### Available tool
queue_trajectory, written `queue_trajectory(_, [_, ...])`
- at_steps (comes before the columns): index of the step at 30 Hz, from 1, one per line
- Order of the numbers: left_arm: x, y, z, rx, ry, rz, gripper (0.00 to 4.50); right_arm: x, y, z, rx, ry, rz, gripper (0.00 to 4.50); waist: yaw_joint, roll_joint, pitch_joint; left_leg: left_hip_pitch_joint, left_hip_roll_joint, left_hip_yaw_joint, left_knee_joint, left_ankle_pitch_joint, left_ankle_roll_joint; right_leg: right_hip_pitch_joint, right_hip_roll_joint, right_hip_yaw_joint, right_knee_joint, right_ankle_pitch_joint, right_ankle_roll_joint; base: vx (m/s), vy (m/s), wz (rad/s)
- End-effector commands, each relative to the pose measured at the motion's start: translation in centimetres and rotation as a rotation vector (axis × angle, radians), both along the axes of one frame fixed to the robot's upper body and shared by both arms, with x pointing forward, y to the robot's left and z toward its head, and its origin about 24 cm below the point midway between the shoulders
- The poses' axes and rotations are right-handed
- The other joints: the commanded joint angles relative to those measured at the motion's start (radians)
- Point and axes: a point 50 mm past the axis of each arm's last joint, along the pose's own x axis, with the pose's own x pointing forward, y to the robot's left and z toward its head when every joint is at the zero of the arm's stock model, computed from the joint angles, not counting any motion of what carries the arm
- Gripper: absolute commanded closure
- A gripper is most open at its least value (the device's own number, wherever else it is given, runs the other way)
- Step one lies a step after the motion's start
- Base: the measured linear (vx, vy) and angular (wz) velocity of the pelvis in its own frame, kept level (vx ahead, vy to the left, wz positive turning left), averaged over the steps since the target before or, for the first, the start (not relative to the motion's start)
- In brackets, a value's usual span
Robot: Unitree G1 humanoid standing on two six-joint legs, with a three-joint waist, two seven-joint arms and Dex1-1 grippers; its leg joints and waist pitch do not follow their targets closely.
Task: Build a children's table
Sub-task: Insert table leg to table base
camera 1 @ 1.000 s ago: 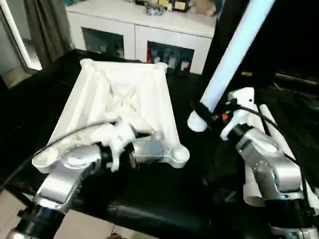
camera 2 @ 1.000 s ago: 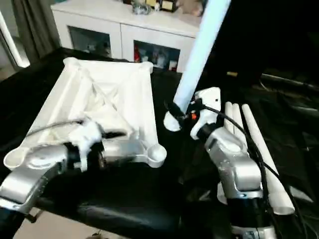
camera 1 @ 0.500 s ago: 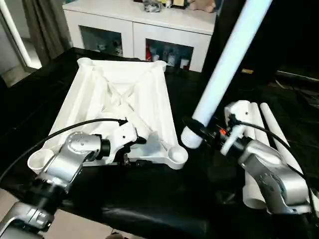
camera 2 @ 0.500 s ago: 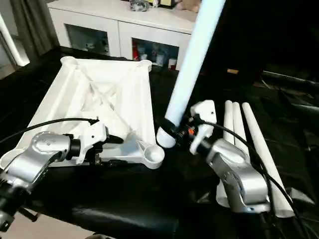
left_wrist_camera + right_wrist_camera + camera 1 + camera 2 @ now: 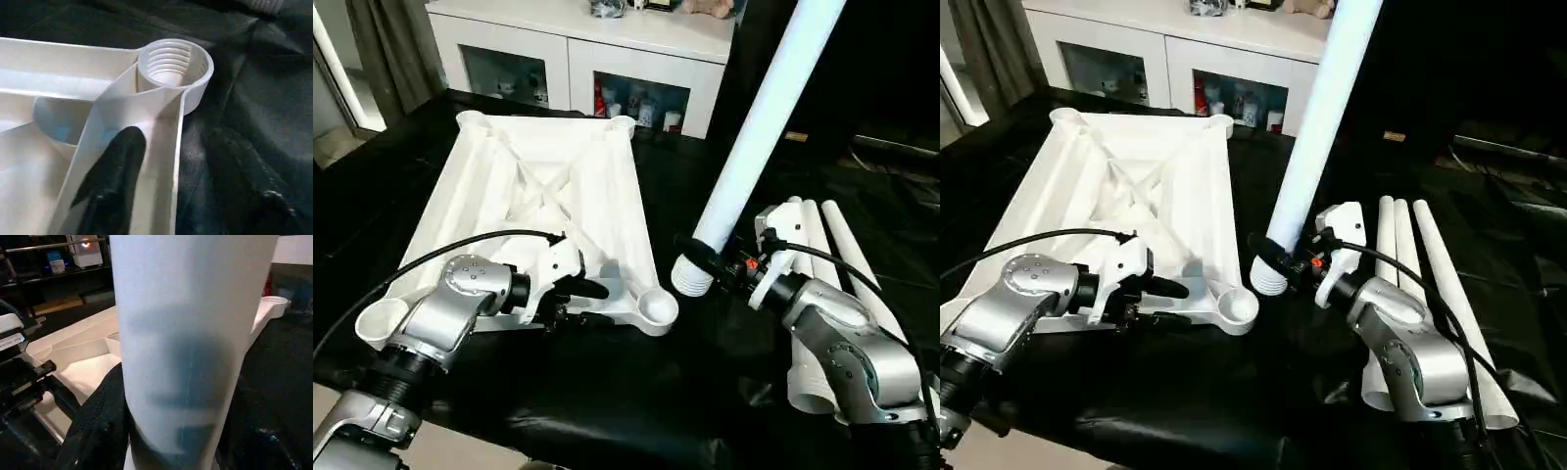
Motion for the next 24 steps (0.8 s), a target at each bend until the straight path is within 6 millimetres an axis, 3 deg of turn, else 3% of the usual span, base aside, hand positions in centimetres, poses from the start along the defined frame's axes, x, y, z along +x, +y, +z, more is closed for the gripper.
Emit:
queue_trajectory(1, [0.3, -0.1, 0.4, 0.014, -0.010, -0.011, 2.39, 0.0, 0.0, 0.8, 0.000, -0.034, 0.003, 2.60, 0.001, 0.017, -0.054, 0.030, 0.016, 0.005, -0.098, -0.332, -0.051, 0.026, -0.025, 0.014, -0.076, -0.259, -0.194, 0.000, 0.000, 0.00])
queue_trajectory(16, [0.1, 0.9, -0.5, 0.129, -0.016, -0.028, 3.51, 0.0, 0.3, 0.9, -0.008, -0.037, 0.012, 2.60, 0.001, 0.019, -0.055, 0.029, 0.016, 0.008, -0.101, -0.292, -0.044, 0.027, -0.023, 0.015, -0.075, -0.203, -0.202, 0.000, 0.000, 0.00])
queue_trajectory(24, [0.4, 0.9, -0.4, 0.131, -0.029, -0.022, 4.30, -0.1, 0.5, 0.9, -0.007, -0.036, 0.021, 2.60, 0.000, 0.016, -0.051, 0.029, 0.017, 0.008, -0.106, -0.325, -0.049, 0.024, -0.025, 0.016, -0.082, -0.259, -0.192, 0.000, 0.000, 0.00])
